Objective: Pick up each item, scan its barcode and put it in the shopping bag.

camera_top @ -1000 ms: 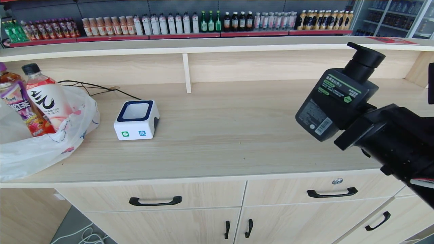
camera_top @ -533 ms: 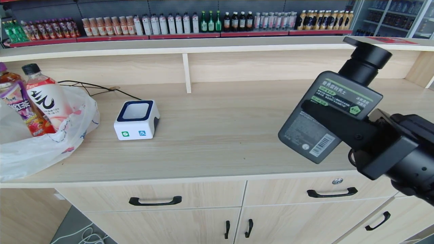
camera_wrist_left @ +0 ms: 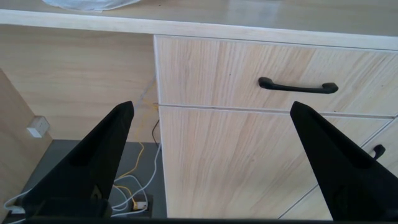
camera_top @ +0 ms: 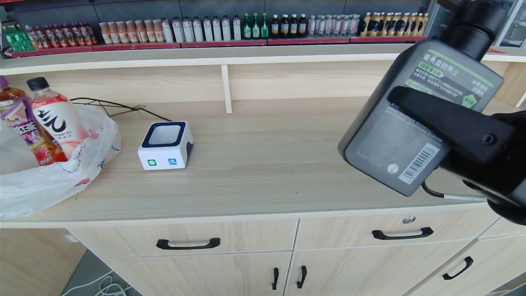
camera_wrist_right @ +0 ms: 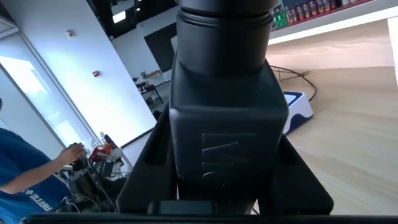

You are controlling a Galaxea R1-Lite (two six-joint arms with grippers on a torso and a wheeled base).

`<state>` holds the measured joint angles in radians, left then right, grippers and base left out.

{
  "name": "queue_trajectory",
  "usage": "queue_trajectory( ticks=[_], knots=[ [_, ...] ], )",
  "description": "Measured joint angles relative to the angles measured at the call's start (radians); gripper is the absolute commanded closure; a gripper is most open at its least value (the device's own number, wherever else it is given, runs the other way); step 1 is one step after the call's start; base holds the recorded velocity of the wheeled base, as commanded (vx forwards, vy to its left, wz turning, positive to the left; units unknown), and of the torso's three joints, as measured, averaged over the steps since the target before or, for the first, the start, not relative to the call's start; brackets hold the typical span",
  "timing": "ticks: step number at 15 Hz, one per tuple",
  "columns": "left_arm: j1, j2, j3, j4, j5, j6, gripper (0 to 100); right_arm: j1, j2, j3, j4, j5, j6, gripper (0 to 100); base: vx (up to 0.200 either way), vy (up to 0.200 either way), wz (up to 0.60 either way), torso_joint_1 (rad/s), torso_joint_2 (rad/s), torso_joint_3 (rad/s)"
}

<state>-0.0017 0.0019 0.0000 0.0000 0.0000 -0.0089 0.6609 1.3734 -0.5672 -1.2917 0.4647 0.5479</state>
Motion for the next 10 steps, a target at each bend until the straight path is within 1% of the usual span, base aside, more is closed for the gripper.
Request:
queue_trajectory(
  ticks=[3, 4, 7, 10],
  knots=[
    [0.0, 0.0, 0.0, 0.0, 0.0, 0.0, 0, 0.019, 0.01, 0.0, -0.006, 0.011, 0.011, 100, 0.0, 0.0, 0.0, 0.0, 0.0, 0.0],
    [0.0, 0.0, 0.0, 0.0, 0.0, 0.0, 0, 0.04, 0.011, 0.001, -0.007, 0.012, 0.01, 100, 0.0, 0.0, 0.0, 0.0, 0.0, 0.0],
    [0.0, 0.0, 0.0, 0.0, 0.0, 0.0, 0, 0.142, 0.024, 0.009, -0.006, 0.008, -0.01, 100, 0.0, 0.0, 0.0, 0.0, 0.0, 0.0],
    [0.0, 0.0, 0.0, 0.0, 0.0, 0.0, 0, 0.176, 0.058, -0.035, -0.005, 0.006, -0.013, 100, 0.0, 0.0, 0.0, 0.0, 0.0, 0.0]
  ],
)
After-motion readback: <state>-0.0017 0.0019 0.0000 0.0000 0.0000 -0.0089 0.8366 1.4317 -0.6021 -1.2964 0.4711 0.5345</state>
